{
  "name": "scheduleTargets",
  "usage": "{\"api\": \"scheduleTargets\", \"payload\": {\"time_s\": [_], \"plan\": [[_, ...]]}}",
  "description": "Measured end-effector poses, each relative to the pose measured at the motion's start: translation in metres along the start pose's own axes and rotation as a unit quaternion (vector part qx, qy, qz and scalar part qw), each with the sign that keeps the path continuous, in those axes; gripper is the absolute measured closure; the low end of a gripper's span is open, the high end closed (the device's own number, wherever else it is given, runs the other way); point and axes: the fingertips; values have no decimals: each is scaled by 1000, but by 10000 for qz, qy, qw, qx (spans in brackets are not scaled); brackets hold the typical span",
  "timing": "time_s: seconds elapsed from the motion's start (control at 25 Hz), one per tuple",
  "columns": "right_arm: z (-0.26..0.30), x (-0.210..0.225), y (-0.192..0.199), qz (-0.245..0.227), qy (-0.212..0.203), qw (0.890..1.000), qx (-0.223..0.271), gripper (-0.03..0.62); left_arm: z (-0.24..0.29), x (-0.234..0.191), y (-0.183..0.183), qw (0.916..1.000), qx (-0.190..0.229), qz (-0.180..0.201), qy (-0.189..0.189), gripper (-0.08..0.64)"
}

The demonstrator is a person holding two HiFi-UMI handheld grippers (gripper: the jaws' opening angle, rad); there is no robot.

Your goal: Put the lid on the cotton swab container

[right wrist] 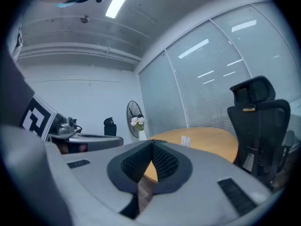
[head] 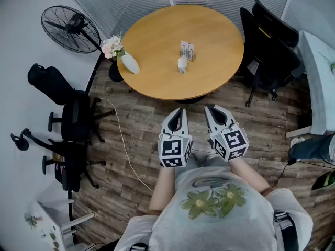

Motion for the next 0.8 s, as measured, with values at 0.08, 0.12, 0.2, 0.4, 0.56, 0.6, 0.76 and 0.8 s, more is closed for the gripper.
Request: {"api": "scheduleTargets", "payload": {"time_s": [0.08, 0.12, 0.2, 0.4, 0.56, 0.6, 0.76, 0.8], "plan": [[17, 2, -2, -14, 58, 10000, 3, 595, 10, -13, -4, 9999, 39, 94, 46, 558], [25, 3, -3, -12, 91, 10000, 10, 595, 15, -20, -5, 9999, 60, 132, 66, 558], [41, 4, -3, 8, 167, 9999, 34, 595, 24, -33, -9, 9997, 117, 173, 93, 558], [80, 3, -4, -27, 312, 9995, 59, 595, 49, -62, -12, 9991, 199, 246, 299, 558], [106, 6, -2, -19, 460, 9989, 31, 595, 67, -80, -13, 9980, 197, 214, 557, 558], [113, 6, -1, -12, 497, 9988, 24, 595, 71, -86, -14, 9978, 202, 180, 606, 558], [140, 8, -1, 12, 649, 9979, 35, 595, 88, -106, -18, 9955, 209, 57, 924, 558], [146, 8, -2, 15, 695, 9976, 45, 595, 93, -111, -18, 9949, 195, 96, 983, 558]]}}
Point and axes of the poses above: the fingertips, and each gripper's own axes: z forward along the fingers, x to its right, y out of its underside, and after that the axes turned 12 degrees about -y, right-handed
